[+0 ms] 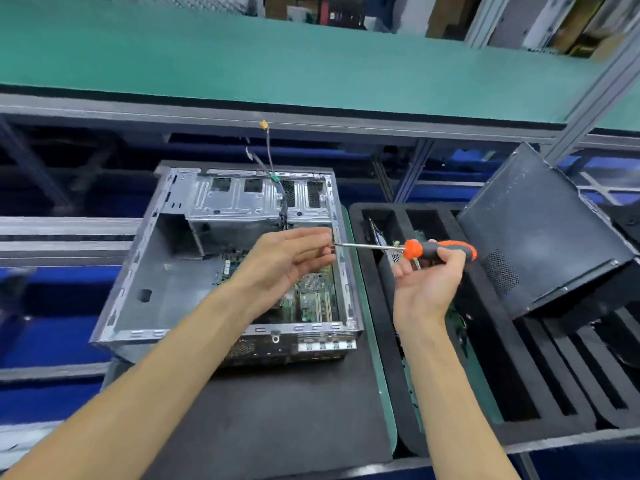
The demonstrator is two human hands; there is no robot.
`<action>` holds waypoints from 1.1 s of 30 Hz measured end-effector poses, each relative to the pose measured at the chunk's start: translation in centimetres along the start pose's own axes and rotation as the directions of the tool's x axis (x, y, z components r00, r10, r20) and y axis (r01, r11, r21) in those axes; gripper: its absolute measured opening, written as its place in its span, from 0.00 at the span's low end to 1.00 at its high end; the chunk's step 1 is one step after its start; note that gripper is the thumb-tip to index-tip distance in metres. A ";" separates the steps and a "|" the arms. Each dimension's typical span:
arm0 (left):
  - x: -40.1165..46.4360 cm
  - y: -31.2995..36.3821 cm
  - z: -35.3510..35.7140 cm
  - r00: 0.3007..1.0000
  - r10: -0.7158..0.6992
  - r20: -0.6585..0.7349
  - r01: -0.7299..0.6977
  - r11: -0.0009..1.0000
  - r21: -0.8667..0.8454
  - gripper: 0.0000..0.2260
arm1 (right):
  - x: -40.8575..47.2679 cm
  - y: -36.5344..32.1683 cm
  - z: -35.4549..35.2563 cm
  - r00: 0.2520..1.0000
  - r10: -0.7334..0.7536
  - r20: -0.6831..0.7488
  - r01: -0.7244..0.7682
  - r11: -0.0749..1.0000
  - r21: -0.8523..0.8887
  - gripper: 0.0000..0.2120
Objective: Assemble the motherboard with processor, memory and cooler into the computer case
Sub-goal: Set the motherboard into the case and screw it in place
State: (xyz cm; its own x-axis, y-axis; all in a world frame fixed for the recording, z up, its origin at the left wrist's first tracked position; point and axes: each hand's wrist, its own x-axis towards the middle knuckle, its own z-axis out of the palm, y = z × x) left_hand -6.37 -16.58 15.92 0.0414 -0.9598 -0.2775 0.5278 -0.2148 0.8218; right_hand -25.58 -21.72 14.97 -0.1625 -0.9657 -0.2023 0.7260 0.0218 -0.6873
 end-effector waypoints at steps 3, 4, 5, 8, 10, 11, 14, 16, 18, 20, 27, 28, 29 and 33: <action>-0.8 0.6 -2.1 0.998 0.035 -0.044 -0.033 0.999 0.044 0.09 | -1.2 1.8 1.5 0.999 0.008 0.040 -0.006 0.999 -0.046 0.17; -1.0 0.8 -2.8 0.997 0.046 -0.057 -0.043 0.997 0.058 0.08 | -1.6 2.4 1.9 0.999 0.013 0.047 -0.010 0.999 -0.048 0.17; -1.2 0.9 -3.4 0.996 0.059 -0.068 -0.055 0.996 0.069 0.07 | -1.9 2.9 2.3 0.998 0.018 0.053 -0.015 0.999 -0.048 0.19; -1.7 1.4 -5.1 0.994 0.091 -0.068 -0.085 0.992 0.088 0.05 | -2.7 4.3 3.5 0.998 0.036 0.047 -0.033 0.998 -0.045 0.23; -1.9 1.7 -6.0 0.993 0.103 -0.057 -0.097 0.991 0.091 0.05 | -3.2 5.0 4.3 0.998 0.048 0.028 -0.047 0.998 -0.044 0.19; -1.9 1.9 -6.5 0.992 0.111 -0.057 -0.105 0.990 0.089 0.05 | -3.3 5.4 4.7 0.998 0.053 0.023 -0.052 0.998 -0.044 0.18; -2.0 2.3 -7.5 0.987 0.143 -0.068 -0.137 0.987 0.089 0.09 | -3.8 6.4 5.6 0.998 0.054 0.027 -0.053 0.998 -0.043 0.23; -1.9 2.6 -8.0 0.985 0.156 -0.079 -0.147 0.984 0.101 0.12 | -4.0 7.0 5.8 0.998 0.058 0.027 -0.057 0.997 -0.044 0.22; -1.7 2.5 -8.3 0.981 0.164 -0.108 -0.154 0.983 0.097 0.09 | -4.1 7.4 6.0 0.997 0.073 0.023 -0.072 0.996 -0.047 0.14; -1.4 2.5 -8.3 0.975 0.174 -0.141 -0.166 0.984 0.069 0.05 | -4.0 7.8 5.9 0.996 0.091 0.023 -0.090 0.995 -0.039 0.11; -0.4 2.5 -7.4 0.962 0.175 -0.210 -0.188 0.981 -0.046 0.02 | -3.0 8.9 6.0 0.994 0.100 0.033 -0.100 0.995 0.009 0.08; -0.1 2.6 -7.1 0.964 0.166 -0.207 -0.182 0.981 -0.064 0.03 | -2.7 8.9 6.0 0.994 0.101 0.029 -0.101 0.995 0.019 0.08; 0.2 2.6 -7.0 0.967 0.158 -0.202 -0.177 0.981 -0.075 0.04 | -2.4 8.8 5.9 0.995 0.101 0.025 -0.102 0.994 0.026 0.08; 1.5 2.7 -6.1 0.976 0.139 -0.165 -0.150 0.987 -0.053 0.08 | -1.0 8.1 5.7 0.995 0.099 0.018 -0.100 0.995 0.024 0.09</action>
State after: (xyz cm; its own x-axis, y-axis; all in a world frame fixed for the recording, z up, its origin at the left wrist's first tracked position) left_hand 0.31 -17.48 14.65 0.2539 -0.9373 -0.2387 0.5596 -0.0589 0.8266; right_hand -15.72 -22.07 13.60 -0.0774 -0.9633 -0.2568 0.7544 0.1118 -0.6468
